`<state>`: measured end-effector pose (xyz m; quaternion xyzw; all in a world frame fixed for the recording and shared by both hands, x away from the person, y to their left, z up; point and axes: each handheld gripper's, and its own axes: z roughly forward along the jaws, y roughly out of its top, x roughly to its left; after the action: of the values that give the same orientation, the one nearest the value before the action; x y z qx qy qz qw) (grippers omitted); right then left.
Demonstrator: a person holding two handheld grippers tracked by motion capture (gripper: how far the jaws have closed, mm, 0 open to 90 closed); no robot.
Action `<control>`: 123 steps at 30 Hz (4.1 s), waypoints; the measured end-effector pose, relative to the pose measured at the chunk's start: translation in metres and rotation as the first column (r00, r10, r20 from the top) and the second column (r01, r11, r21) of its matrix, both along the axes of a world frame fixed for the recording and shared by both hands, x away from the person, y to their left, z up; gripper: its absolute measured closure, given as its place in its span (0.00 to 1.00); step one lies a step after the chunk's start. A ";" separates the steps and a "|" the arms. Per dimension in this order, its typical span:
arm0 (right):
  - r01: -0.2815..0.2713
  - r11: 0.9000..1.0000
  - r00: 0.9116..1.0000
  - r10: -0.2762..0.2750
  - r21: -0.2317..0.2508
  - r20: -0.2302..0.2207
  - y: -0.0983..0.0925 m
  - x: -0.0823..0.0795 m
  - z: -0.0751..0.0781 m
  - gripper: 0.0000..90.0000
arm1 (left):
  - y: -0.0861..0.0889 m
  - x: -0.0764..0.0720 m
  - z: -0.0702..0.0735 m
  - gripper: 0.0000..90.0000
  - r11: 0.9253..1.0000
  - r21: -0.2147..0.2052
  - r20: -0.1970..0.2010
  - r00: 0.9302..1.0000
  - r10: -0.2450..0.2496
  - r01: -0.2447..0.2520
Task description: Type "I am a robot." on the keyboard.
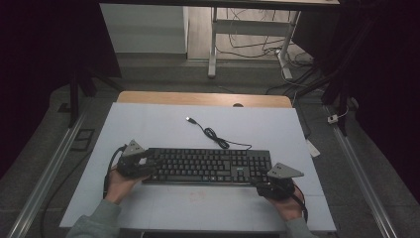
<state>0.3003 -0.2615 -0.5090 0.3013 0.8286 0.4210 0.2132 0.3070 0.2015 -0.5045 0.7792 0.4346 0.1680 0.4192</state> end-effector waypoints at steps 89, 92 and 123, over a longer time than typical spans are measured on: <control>-0.279 0.960 0.952 0.279 0.018 -0.129 0.163 0.032 0.004 0.99 | -0.012 0.002 -0.010 0.40 0.996 0.074 -0.026 0.999 -0.040 0.041; -0.275 0.961 0.952 0.274 0.013 -0.134 0.166 0.034 0.002 1.00 | -0.012 0.002 -0.011 0.40 0.996 0.076 -0.028 0.999 -0.039 0.041; -0.260 0.965 0.951 0.251 -0.032 -0.180 0.182 0.042 -0.012 1.00 | -0.014 0.003 -0.013 0.38 0.995 0.092 -0.036 0.999 -0.039 0.042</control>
<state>0.3422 -0.0795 -0.5210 0.2213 0.8873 0.3941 0.0918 0.3101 0.1880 -0.5177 0.8093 0.4175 0.1664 0.3783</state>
